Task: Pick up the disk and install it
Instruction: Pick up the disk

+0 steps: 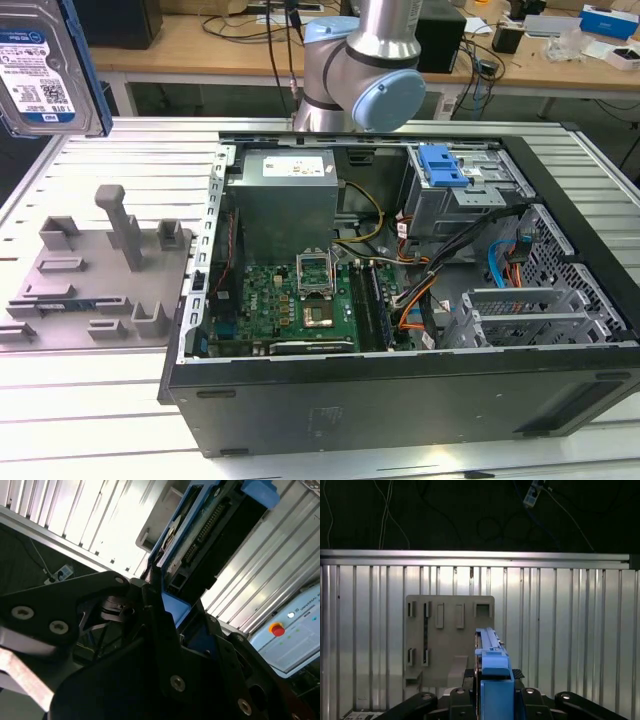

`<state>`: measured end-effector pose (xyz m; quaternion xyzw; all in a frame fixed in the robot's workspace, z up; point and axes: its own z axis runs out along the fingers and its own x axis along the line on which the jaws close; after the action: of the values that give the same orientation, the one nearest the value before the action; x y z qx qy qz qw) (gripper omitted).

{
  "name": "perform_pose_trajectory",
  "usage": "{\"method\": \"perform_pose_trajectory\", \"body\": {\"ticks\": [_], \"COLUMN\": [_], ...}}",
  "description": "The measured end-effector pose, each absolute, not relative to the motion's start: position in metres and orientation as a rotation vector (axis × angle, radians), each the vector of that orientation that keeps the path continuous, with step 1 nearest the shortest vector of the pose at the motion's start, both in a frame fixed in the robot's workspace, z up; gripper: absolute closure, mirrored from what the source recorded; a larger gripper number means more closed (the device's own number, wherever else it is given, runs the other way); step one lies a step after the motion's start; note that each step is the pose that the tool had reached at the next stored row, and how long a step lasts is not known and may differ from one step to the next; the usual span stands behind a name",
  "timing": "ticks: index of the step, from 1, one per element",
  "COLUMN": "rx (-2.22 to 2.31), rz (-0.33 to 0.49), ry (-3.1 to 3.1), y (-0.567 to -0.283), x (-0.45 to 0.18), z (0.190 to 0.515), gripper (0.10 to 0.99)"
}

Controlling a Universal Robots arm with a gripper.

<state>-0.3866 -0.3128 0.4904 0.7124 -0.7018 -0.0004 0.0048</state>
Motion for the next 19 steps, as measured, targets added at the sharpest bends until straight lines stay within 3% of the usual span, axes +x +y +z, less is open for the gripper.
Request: {"method": "perform_pose_trajectory", "body": {"ticks": [5, 19], "rx": [2.231, 2.225], "rz": [-0.002, -0.017], "ry": [-2.198, -2.191], "y": [-0.315, -0.354], "x": [-0.385, -0.309], "z": [0.491, 0.494], "gripper": [0.718, 0.718]}}
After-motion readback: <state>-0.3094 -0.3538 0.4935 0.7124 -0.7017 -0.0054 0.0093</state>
